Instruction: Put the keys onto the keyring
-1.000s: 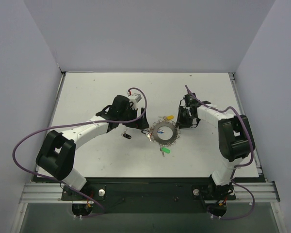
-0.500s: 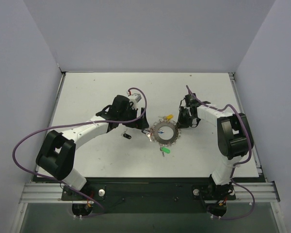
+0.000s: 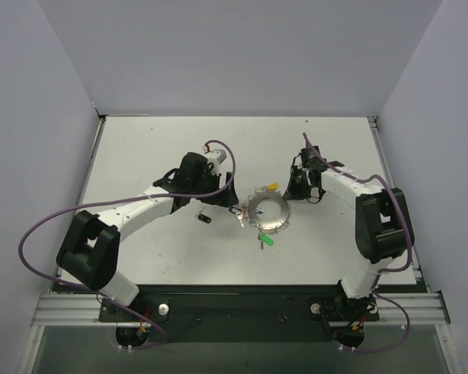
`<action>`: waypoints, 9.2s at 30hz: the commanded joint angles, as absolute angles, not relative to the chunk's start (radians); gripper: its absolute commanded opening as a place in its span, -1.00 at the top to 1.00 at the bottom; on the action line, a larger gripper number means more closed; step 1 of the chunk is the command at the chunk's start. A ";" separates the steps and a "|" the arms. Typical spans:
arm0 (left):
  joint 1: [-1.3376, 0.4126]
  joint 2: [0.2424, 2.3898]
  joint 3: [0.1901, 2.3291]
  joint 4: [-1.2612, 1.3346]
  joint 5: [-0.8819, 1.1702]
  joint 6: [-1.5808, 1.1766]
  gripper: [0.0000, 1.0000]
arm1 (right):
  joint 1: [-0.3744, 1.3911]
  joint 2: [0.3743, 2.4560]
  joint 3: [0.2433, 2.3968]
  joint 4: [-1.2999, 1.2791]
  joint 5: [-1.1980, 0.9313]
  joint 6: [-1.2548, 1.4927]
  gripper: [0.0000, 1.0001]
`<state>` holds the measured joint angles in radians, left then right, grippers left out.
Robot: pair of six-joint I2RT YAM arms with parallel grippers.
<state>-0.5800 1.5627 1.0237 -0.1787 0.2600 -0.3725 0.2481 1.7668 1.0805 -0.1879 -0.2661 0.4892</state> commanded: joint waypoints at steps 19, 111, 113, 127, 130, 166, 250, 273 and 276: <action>-0.583 1.123 0.916 0.095 0.270 -0.348 -0.94 | 0.308 1.236 1.080 -0.180 -0.444 0.258 1.00; -0.749 1.157 1.046 0.183 0.770 -0.184 1.00 | 0.451 0.911 1.005 0.074 -0.908 0.121 0.25; -0.749 1.143 1.040 0.175 0.747 -0.176 1.00 | 0.451 0.894 0.996 0.078 -0.856 0.121 0.19; -0.753 1.120 1.019 0.084 0.631 -0.133 1.00 | 0.451 0.896 0.959 0.092 -0.845 0.123 -0.08; -0.753 1.121 0.988 0.066 0.569 -0.147 1.00 | 0.449 0.919 0.945 0.052 -0.822 0.115 -0.09; -0.552 1.332 0.741 -0.187 0.200 -0.437 -0.89 | 0.583 1.551 1.034 -0.115 -0.354 0.322 0.10; -0.511 1.298 0.712 -0.172 0.265 -0.390 -0.65 | 0.727 1.853 1.236 -0.213 -0.333 0.353 0.48; -0.511 1.299 0.716 -0.179 0.267 -0.384 -0.65 | 0.684 1.809 1.163 -0.127 -0.354 0.399 0.63; -0.512 1.301 0.715 -0.178 0.267 -0.383 -0.64 | 0.683 1.815 1.160 -0.127 -0.356 0.399 0.68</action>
<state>-0.5152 1.3167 0.7105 -0.1844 0.2653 -0.3988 0.6922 1.8538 1.1675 -0.1215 -0.3561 0.3904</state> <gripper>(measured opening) 0.825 0.173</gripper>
